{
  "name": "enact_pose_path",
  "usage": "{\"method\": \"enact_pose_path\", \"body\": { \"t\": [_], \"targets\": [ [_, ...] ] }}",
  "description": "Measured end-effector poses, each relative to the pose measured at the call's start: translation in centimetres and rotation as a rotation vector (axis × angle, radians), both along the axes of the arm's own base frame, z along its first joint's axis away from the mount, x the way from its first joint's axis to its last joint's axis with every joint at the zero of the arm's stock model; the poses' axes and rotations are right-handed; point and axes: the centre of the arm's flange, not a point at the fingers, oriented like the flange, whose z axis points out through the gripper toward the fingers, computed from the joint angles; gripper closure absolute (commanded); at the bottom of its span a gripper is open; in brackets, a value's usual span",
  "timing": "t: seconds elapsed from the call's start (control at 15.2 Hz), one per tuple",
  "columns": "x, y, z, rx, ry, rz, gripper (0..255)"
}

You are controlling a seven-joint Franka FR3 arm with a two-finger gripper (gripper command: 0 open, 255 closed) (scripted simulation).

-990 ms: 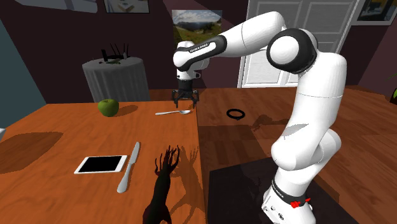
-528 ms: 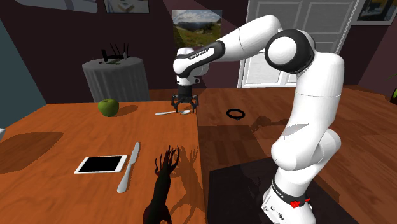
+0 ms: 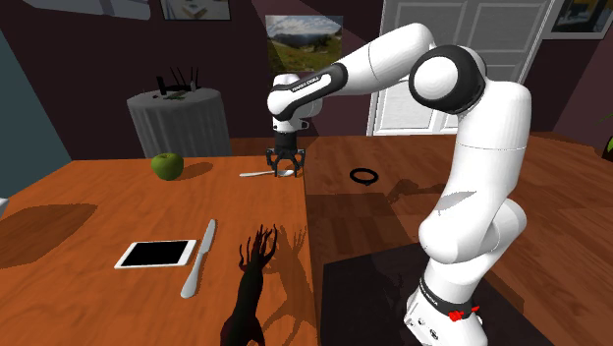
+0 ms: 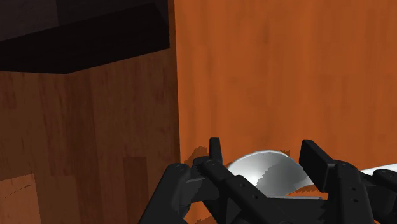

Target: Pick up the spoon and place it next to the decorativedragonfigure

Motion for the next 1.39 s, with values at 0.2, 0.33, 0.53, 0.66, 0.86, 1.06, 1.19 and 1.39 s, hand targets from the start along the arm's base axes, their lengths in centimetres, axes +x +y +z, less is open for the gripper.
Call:
{"method": "enact_pose_path", "body": {
  "t": [0.2, 0.33, 0.53, 0.66, 0.86, 1.06, 1.19, 1.39],
  "targets": [
    [0.0, 0.0, 0.0, 0.0, 0.0, 0.0, 255],
    [0.0, 0.0, 0.0, 0.0, 0.0, 0.0, 255],
    [0.0, 0.0, 0.3, 0.0, 0.0, 0.0, 255],
    [0.0, 0.0, 1.1, 0.0, 0.0, 0.0, 255],
    [0.0, 0.0, 2.6, 0.0, 0.0, 0.0, 255],
    [0.1, 0.0, 4.2, 0.0, 0.0, 0.0, 255],
    [0.0, 0.0, 5.3, 0.0, 0.0, 0.0, 255],
    [0.0, 0.0, 6.8, 0.0, 0.0, 0.0, 255]
  ]
}}
